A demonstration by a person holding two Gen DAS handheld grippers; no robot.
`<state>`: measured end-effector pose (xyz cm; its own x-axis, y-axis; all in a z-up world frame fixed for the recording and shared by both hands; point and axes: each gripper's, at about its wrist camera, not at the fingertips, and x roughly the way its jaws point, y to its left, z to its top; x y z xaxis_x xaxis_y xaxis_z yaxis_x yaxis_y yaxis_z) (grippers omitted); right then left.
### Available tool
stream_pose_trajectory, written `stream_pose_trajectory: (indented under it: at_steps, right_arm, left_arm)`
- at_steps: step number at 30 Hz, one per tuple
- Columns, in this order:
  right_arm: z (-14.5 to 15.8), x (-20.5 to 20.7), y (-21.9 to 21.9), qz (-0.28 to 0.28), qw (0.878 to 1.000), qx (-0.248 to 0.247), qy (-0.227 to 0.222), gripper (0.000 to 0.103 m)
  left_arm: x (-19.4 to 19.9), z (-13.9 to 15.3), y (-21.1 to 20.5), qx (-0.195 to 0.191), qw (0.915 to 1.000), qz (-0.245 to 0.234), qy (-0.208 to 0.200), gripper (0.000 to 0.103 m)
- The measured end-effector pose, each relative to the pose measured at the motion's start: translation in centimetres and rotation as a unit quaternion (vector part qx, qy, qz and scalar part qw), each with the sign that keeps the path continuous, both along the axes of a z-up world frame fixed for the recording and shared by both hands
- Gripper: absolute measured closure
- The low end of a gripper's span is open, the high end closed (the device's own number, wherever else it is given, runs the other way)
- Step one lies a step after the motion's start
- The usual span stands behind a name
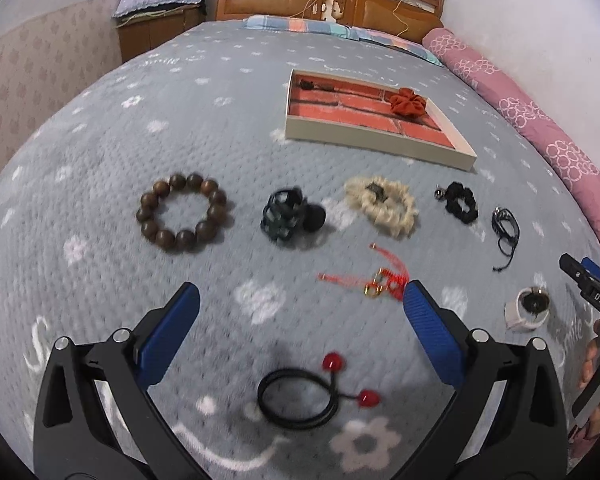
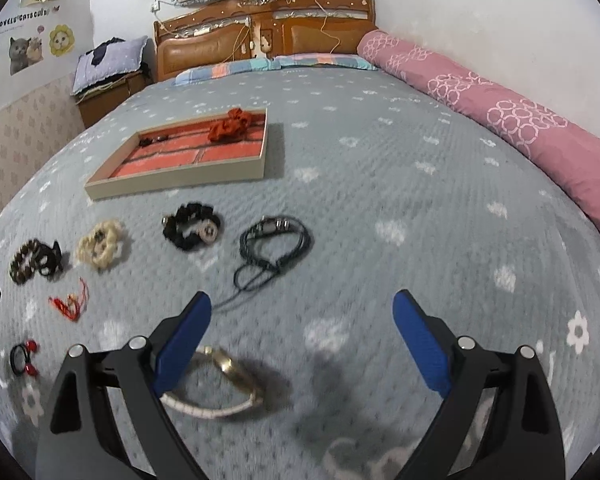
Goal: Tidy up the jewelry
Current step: 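Move both tools back over the remaining jewelry on the bed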
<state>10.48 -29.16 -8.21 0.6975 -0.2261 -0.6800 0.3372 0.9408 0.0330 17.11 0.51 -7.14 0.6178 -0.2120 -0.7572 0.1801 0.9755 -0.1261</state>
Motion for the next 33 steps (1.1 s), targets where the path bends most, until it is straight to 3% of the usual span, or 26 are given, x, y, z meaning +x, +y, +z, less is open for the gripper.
stream_pose_trajectory:
  at_steps: [14,23,33]
  right_arm:
    - [-2.9,-1.7,1.6,0.003,1.000,-0.014,0.024,0.013]
    - [-3.4,-1.9,1.5,-0.001,0.999,-0.014,0.028,0.013]
    - [-4.1,-1.4,2.1,0.005,0.999,-0.020,0.033,0.013]
  left_arm:
    - [-3.2,-3.9,2.0,0.034,0.9992,0.018,0.012,0.005]
    - [-3.6,-5.7,3.6,0.027,0.9990,0.031,0.019,0.006]
    - [-3.7,-6.0,3.5,0.033,0.9987,0.036,0.013,0.024]
